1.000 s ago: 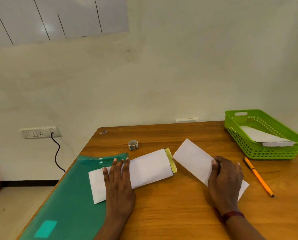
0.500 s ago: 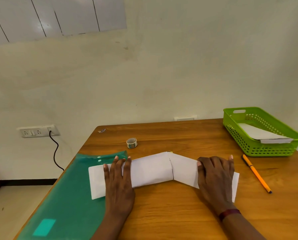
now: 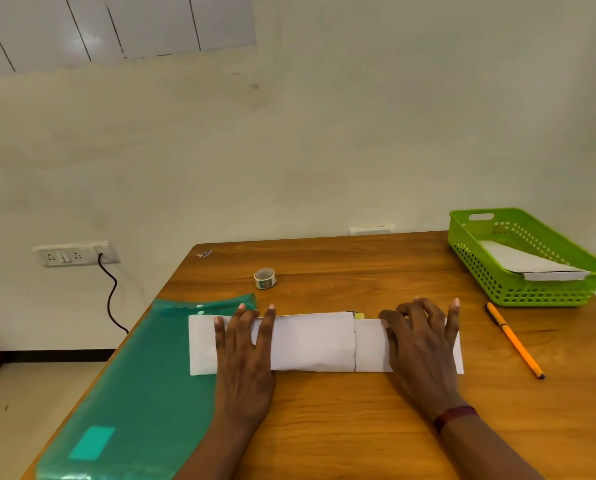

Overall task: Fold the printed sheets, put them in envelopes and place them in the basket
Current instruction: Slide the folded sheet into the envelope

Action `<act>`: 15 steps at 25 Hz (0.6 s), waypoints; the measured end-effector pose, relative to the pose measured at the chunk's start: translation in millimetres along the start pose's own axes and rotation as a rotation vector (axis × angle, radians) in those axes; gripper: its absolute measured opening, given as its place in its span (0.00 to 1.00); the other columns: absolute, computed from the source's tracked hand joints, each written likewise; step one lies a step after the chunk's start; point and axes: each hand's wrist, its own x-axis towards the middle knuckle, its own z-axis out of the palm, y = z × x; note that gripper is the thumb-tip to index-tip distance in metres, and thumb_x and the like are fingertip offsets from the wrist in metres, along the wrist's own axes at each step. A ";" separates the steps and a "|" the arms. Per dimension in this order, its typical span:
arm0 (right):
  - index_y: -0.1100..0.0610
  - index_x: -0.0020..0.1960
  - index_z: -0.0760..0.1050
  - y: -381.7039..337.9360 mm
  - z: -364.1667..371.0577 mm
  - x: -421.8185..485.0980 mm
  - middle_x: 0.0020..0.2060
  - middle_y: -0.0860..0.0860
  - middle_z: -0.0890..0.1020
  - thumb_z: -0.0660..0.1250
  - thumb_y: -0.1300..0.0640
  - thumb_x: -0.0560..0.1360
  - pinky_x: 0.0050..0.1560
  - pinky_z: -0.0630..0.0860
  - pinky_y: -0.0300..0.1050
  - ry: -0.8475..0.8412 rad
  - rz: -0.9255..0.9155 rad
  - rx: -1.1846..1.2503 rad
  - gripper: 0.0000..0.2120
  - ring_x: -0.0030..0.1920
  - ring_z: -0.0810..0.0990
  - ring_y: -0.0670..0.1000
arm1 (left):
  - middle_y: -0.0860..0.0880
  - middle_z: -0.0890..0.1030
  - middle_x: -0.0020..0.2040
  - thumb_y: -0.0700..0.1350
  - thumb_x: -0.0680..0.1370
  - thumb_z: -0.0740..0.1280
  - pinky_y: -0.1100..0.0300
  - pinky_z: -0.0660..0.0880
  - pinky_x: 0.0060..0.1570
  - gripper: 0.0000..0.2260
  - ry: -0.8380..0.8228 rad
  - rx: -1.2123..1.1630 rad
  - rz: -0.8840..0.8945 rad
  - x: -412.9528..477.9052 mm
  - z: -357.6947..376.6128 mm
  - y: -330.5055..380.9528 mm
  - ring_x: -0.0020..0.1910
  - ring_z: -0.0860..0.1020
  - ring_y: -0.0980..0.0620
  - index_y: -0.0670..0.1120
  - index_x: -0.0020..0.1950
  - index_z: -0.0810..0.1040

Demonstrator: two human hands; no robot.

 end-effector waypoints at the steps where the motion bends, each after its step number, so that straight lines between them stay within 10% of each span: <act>1: 0.50 0.53 0.78 -0.9 0.8 -1.8 0.48 0.52 0.79 0.56 0.54 0.76 0.72 0.49 0.69 0.002 -0.039 0.001 0.14 0.63 0.71 0.59 | 0.39 0.68 0.67 0.30 0.65 0.72 0.39 0.49 0.76 0.42 0.001 0.003 0.005 0.1 0.3 0.2 0.72 0.63 0.38 0.45 0.76 0.62; 6: 0.56 0.65 0.75 0.8 -4.0 -1.4 0.58 0.58 0.78 0.56 0.54 0.78 0.73 0.52 0.65 0.079 -0.031 0.090 0.19 0.67 0.69 0.62 | 0.38 0.69 0.65 0.32 0.64 0.73 0.35 0.55 0.73 0.40 0.010 0.017 -0.021 -0.3 1.4 0.4 0.70 0.65 0.37 0.44 0.75 0.64; 11: 0.57 0.72 0.67 11.0 -11.4 5.6 0.69 0.58 0.70 0.58 0.49 0.80 0.68 0.62 0.50 0.234 0.579 0.546 0.23 0.70 0.65 0.56 | 0.37 0.69 0.64 0.33 0.63 0.74 0.34 0.56 0.72 0.39 0.031 0.046 -0.116 1.0 1.2 -0.2 0.68 0.66 0.36 0.41 0.74 0.66; 15: 0.49 0.67 0.69 27.0 -6.0 8.3 0.57 0.54 0.79 0.65 0.51 0.79 0.55 0.76 0.49 0.179 0.900 0.997 0.18 0.58 0.78 0.54 | 0.36 0.69 0.64 0.34 0.63 0.74 0.34 0.54 0.73 0.41 0.041 0.049 -0.137 0.3 0.7 -0.9 0.67 0.67 0.35 0.41 0.74 0.64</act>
